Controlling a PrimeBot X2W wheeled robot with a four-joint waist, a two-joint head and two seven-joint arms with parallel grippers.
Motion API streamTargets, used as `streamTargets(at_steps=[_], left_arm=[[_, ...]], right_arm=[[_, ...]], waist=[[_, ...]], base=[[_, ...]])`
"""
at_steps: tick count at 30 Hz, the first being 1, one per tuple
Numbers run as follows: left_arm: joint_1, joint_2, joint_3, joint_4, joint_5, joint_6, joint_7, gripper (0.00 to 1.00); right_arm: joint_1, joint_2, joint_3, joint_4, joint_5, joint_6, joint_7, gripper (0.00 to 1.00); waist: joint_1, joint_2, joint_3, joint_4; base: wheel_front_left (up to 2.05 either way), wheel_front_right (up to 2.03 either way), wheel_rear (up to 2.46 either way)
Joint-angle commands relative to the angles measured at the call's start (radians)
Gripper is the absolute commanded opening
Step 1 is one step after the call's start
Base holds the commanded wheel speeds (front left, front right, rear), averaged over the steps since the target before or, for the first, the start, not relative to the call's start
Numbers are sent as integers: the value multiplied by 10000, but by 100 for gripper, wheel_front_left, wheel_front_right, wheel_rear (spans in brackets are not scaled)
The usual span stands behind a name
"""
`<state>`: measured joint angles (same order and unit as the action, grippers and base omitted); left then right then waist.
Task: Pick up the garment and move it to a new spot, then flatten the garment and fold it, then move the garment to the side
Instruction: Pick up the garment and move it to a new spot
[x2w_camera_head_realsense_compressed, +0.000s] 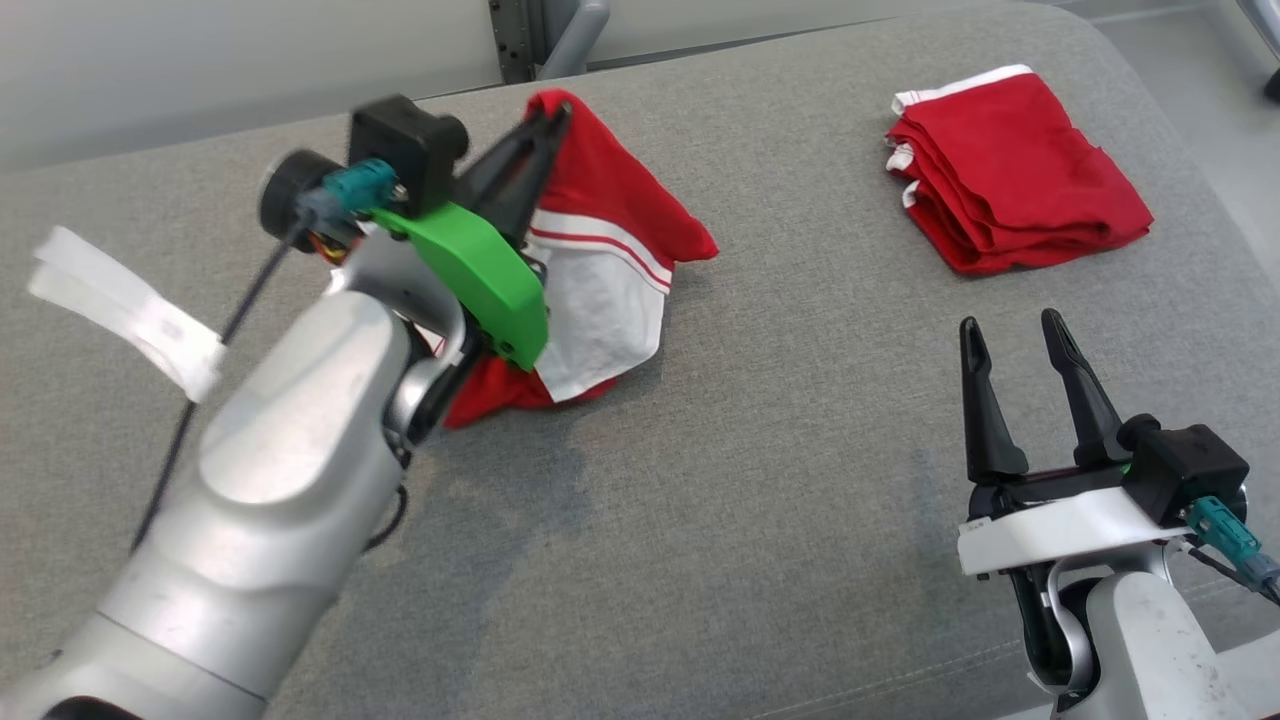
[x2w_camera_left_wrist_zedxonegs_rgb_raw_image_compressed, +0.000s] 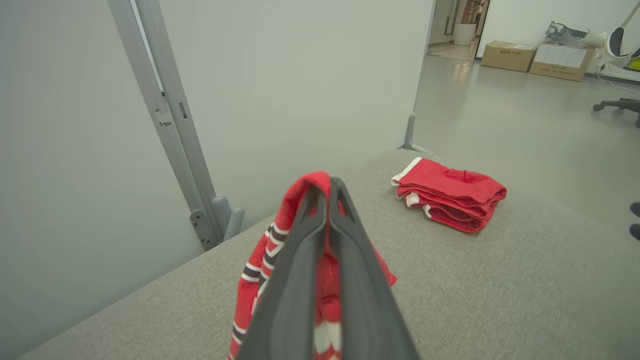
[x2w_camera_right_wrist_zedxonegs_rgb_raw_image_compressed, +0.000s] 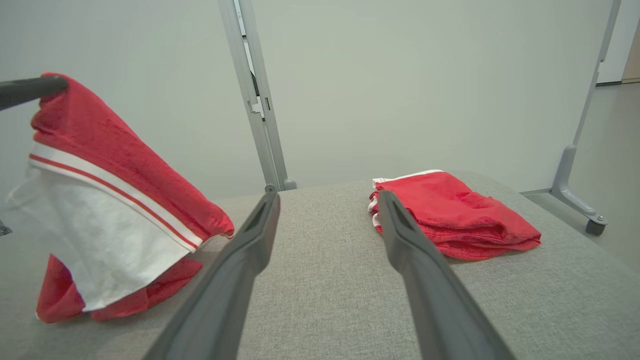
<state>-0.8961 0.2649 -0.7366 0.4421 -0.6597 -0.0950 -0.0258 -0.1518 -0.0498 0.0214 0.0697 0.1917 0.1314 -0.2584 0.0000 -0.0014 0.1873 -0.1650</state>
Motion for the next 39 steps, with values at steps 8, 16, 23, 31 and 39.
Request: streamTargets(at_steps=[8,16,23,31,39], left_arm=[[988,-1522,-947,1790,171,-104,-1106,0],[1357,-2025,-1669,2748,1,-253,-1699,43],[1546,-2114,-1913,3007,-2,-183,-2160,100],[2089,-2079,-1536,2828,55,135,-2394,100],[3410,-1312,-50,983,925,908,-2397,100]], right_arm=[[-116,-13,23,141,196,-15,-68,100],[-35,-15,20,218,155,-15,-71,100],[191,-13,-23,288,98,-15,-71,100],[360,-17,-14,299,38,-15,-67,100],[474,-17,-66,332,-18,-15,-67,100]], waist=[[0,14,240,-305],[0,14,91,-84],[0,14,-252,347],[0,14,-588,794],[0,14,-813,1023]], base=[[0,0,0],[0,0,0],[0,0,0],[0,0,0],[0,0,0]])
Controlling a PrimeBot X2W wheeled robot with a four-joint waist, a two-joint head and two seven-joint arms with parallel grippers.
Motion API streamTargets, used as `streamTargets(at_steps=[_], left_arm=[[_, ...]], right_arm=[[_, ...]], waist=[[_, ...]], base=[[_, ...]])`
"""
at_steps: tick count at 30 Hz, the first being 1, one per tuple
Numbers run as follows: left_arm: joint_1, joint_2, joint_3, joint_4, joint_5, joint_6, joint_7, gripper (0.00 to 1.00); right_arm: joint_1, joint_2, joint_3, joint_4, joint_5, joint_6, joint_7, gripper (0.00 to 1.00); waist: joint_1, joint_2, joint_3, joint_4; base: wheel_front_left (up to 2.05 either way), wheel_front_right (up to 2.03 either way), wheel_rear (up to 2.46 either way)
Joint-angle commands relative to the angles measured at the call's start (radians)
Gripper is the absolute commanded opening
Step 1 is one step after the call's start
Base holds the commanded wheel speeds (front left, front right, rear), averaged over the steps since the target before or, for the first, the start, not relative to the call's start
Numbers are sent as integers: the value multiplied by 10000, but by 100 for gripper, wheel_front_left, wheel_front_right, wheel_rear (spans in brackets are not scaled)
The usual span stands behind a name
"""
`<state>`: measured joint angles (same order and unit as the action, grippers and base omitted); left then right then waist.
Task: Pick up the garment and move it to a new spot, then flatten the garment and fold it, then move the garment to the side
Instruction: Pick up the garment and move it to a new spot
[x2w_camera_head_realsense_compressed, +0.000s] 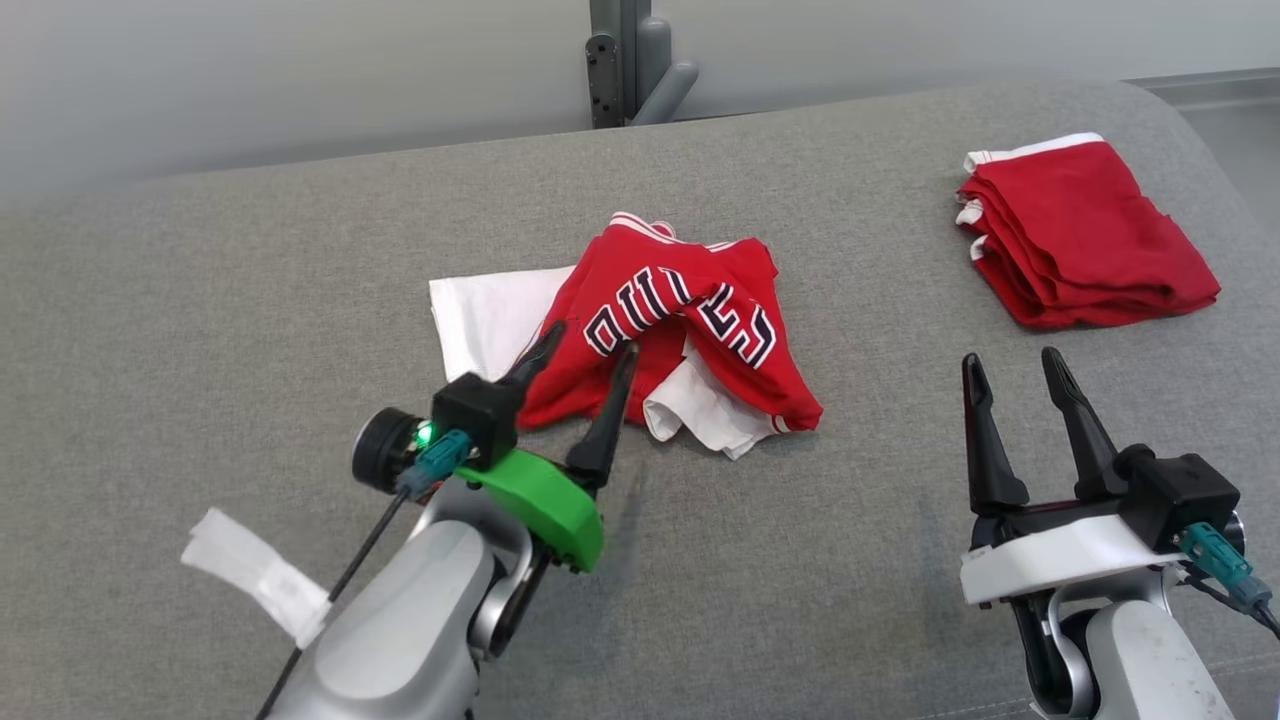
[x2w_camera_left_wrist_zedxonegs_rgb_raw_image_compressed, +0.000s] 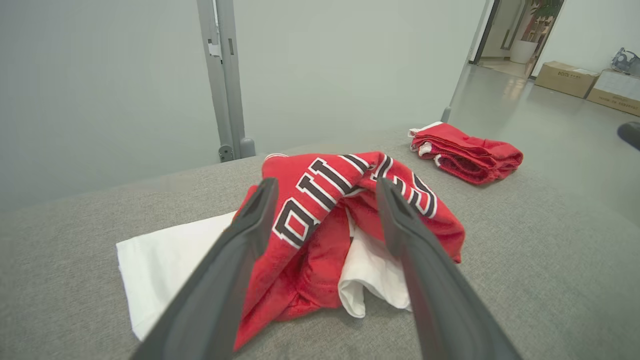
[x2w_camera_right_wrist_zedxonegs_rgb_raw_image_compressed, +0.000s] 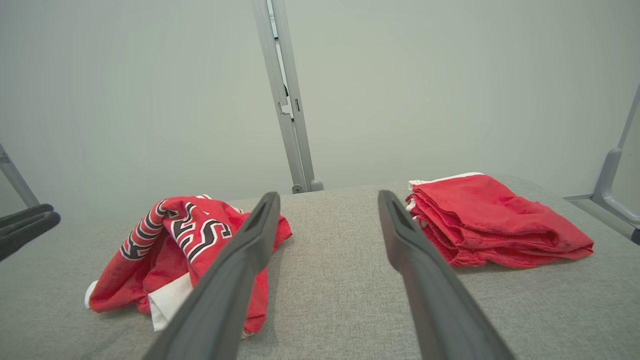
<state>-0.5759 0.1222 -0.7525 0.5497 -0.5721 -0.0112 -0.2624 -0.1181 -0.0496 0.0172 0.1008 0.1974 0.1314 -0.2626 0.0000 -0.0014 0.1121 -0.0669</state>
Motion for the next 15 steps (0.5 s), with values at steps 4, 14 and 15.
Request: streamTargets(at_steps=[4,14,15], left_arm=[[1332,654,1174,-1145,545,473,-31,100],[4172,852,3649,-2998,918,1118,-22,100],[4380,820,3797,-3108,1008,1126,-22,100]], right_arm=[[239,-18,-84,28,-124,-15,-25,100],[602,-18,-165,179,-160,-15,-25,100],[638,-20,-164,195,-152,-15,-25,100]], waist=[[0,14,-205,129],[0,14,-528,483],[0,14,-565,528]], base=[[0,0,0],[0,0,0],[0,0,0]])
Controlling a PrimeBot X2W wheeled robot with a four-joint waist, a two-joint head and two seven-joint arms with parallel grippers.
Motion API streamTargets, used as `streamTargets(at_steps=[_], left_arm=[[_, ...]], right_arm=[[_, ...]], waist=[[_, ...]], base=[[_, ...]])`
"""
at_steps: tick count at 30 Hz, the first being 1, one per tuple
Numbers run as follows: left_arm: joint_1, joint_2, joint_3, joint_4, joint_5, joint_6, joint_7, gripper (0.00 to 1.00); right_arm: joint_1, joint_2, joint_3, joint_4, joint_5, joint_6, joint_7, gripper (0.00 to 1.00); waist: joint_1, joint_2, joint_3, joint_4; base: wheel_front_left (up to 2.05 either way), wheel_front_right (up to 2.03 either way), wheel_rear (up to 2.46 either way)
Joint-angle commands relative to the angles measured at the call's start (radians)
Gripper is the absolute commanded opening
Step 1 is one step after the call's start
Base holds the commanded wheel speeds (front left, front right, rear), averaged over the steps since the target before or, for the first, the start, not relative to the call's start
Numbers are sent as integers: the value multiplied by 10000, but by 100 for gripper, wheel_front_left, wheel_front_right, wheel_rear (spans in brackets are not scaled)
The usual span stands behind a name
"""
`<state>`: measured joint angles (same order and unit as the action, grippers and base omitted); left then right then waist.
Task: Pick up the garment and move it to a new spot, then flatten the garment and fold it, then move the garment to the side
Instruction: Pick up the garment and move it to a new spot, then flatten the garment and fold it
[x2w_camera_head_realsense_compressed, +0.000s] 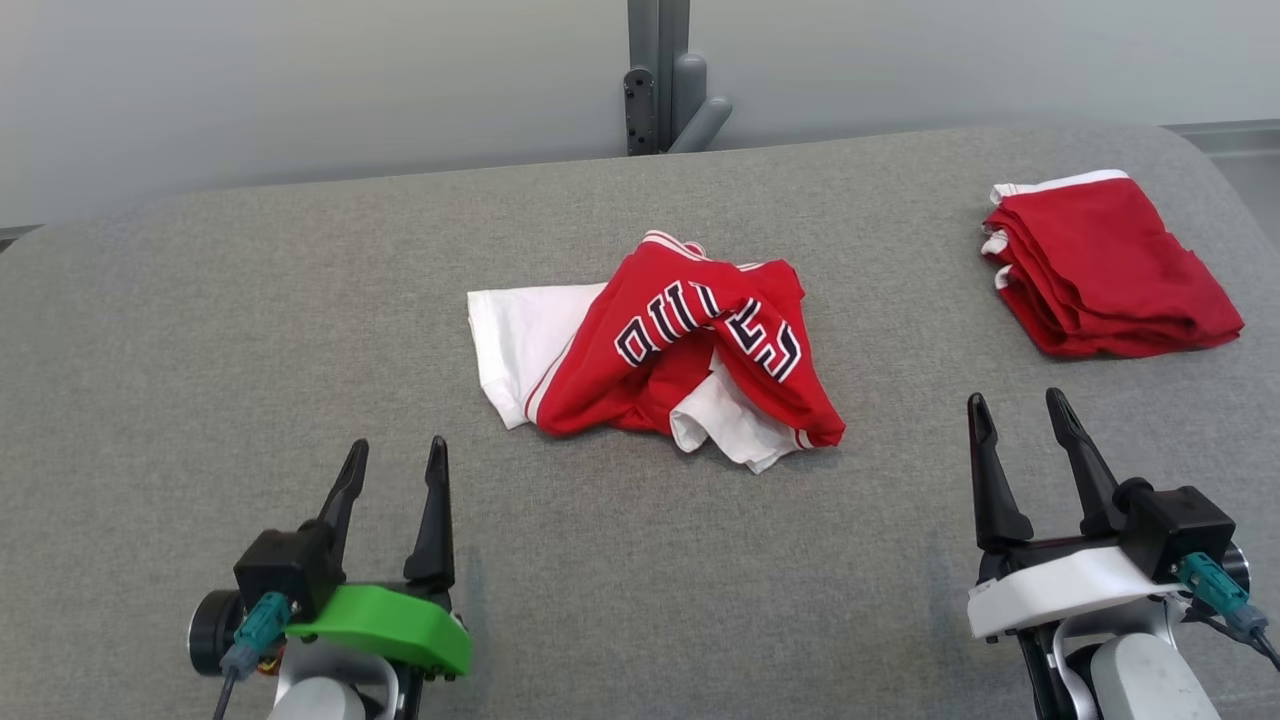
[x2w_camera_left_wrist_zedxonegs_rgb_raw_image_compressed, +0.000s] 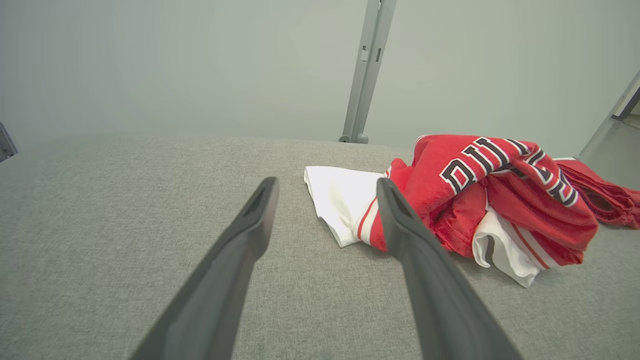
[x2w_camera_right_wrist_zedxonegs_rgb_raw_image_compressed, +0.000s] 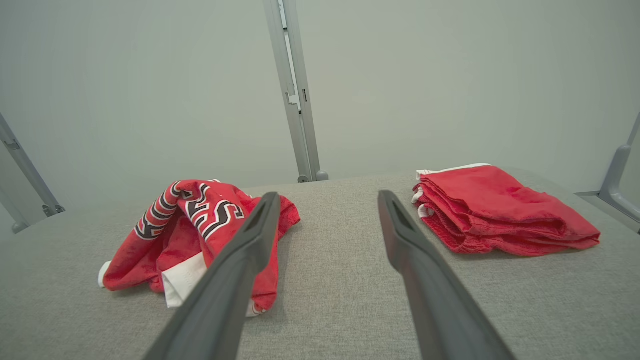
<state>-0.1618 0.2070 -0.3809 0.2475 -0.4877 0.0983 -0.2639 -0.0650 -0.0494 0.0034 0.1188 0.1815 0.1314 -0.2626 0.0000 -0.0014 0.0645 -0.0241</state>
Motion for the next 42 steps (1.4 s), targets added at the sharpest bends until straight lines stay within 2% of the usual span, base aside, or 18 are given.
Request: streamTargets(at_steps=[1,7,11,24,42], left_arm=[[449,-42,247,-179,282,54,-5,100],[1233,-228,890,-494,722,55,-7,100],[1499,-437,1167,-507,1007,-164,-7,100],[1560,-882,1821,-302,1587,-711,-8,100],[1444,-1262,2265,-196,2070,-1078,-8,100]], right_arm=[[157,-19,-12,31,21,-15,-25,100],[264,-20,66,136,46,-15,-25,100],[258,-20,130,209,72,-15,-25,100],[95,-20,290,360,210,-15,-26,100],[-98,-20,404,416,-82,-15,-17,100]], waist=[[0,14,-122,138],[0,14,-224,273],[0,14,-262,345],[0,14,-260,335],[0,14,-66,374]], base=[[0,0,0],[0,0,0],[0,0,0],[0,0,0],[0,0,0]])
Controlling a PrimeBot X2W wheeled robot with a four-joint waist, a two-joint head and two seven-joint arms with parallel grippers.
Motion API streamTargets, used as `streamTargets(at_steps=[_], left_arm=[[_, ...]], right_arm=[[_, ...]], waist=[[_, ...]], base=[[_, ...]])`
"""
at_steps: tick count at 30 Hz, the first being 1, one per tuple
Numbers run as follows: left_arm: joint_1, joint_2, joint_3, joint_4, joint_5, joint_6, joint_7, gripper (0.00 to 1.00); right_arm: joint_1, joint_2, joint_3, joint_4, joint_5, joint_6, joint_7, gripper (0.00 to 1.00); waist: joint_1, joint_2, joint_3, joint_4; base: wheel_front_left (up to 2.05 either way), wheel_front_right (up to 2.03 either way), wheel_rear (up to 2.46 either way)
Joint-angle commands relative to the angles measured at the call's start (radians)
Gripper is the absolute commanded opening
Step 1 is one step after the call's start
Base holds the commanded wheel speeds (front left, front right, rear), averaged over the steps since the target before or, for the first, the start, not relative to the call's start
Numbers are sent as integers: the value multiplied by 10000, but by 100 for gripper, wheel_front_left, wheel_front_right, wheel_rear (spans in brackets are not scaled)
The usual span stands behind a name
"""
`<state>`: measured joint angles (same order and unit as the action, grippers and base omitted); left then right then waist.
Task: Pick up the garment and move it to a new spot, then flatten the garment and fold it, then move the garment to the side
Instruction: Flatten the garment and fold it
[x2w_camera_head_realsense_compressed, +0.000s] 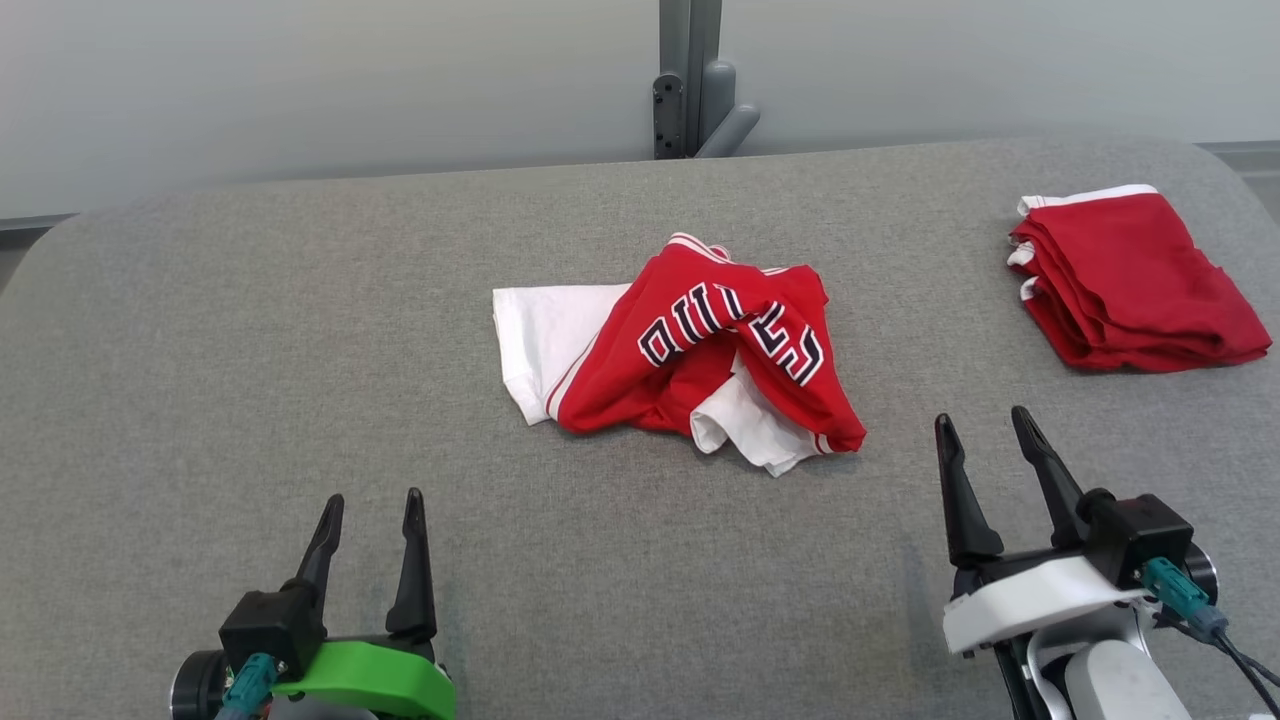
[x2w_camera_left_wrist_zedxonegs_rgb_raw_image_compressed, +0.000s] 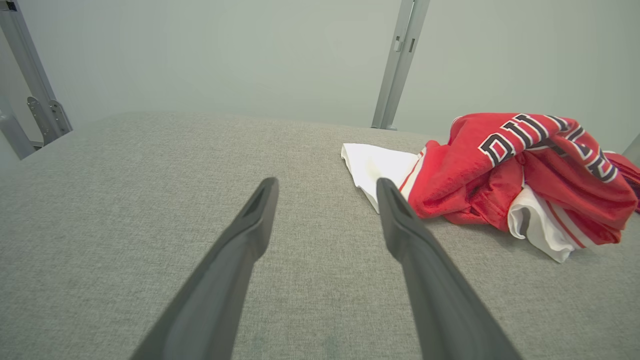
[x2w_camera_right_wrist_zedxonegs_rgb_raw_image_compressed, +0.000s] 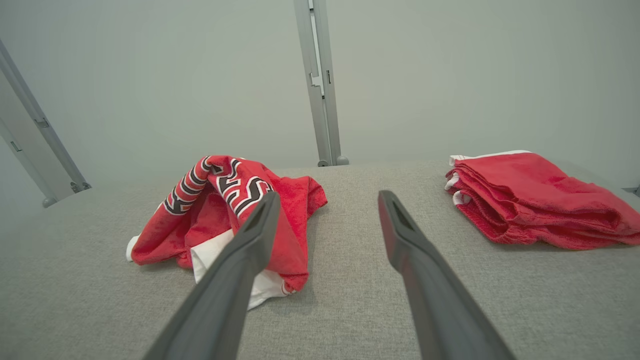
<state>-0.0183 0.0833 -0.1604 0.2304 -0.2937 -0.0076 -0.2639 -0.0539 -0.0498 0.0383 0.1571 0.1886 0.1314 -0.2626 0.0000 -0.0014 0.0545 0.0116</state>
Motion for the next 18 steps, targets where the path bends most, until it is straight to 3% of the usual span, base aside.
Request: streamTargets(at_steps=[1,10,18], left_arm=[[-6,-41,79,-36,142,-36,-8,100],[-299,-184,131,-105,242,-168,-8,100],[-595,-290,-65,-49,203,-256,-8,100]], right_arm=[[-304,-17,98,28,-285,-15,22,100],[-1451,-12,972,409,-1191,-15,655,100],[-3079,-272,2552,1977,-1561,-15,1324,100]], waist=[[0,14,58,29],[0,14,436,344],[0,14,874,1220]], base=[[0,0,0],[0,0,0],[0,0,0]])
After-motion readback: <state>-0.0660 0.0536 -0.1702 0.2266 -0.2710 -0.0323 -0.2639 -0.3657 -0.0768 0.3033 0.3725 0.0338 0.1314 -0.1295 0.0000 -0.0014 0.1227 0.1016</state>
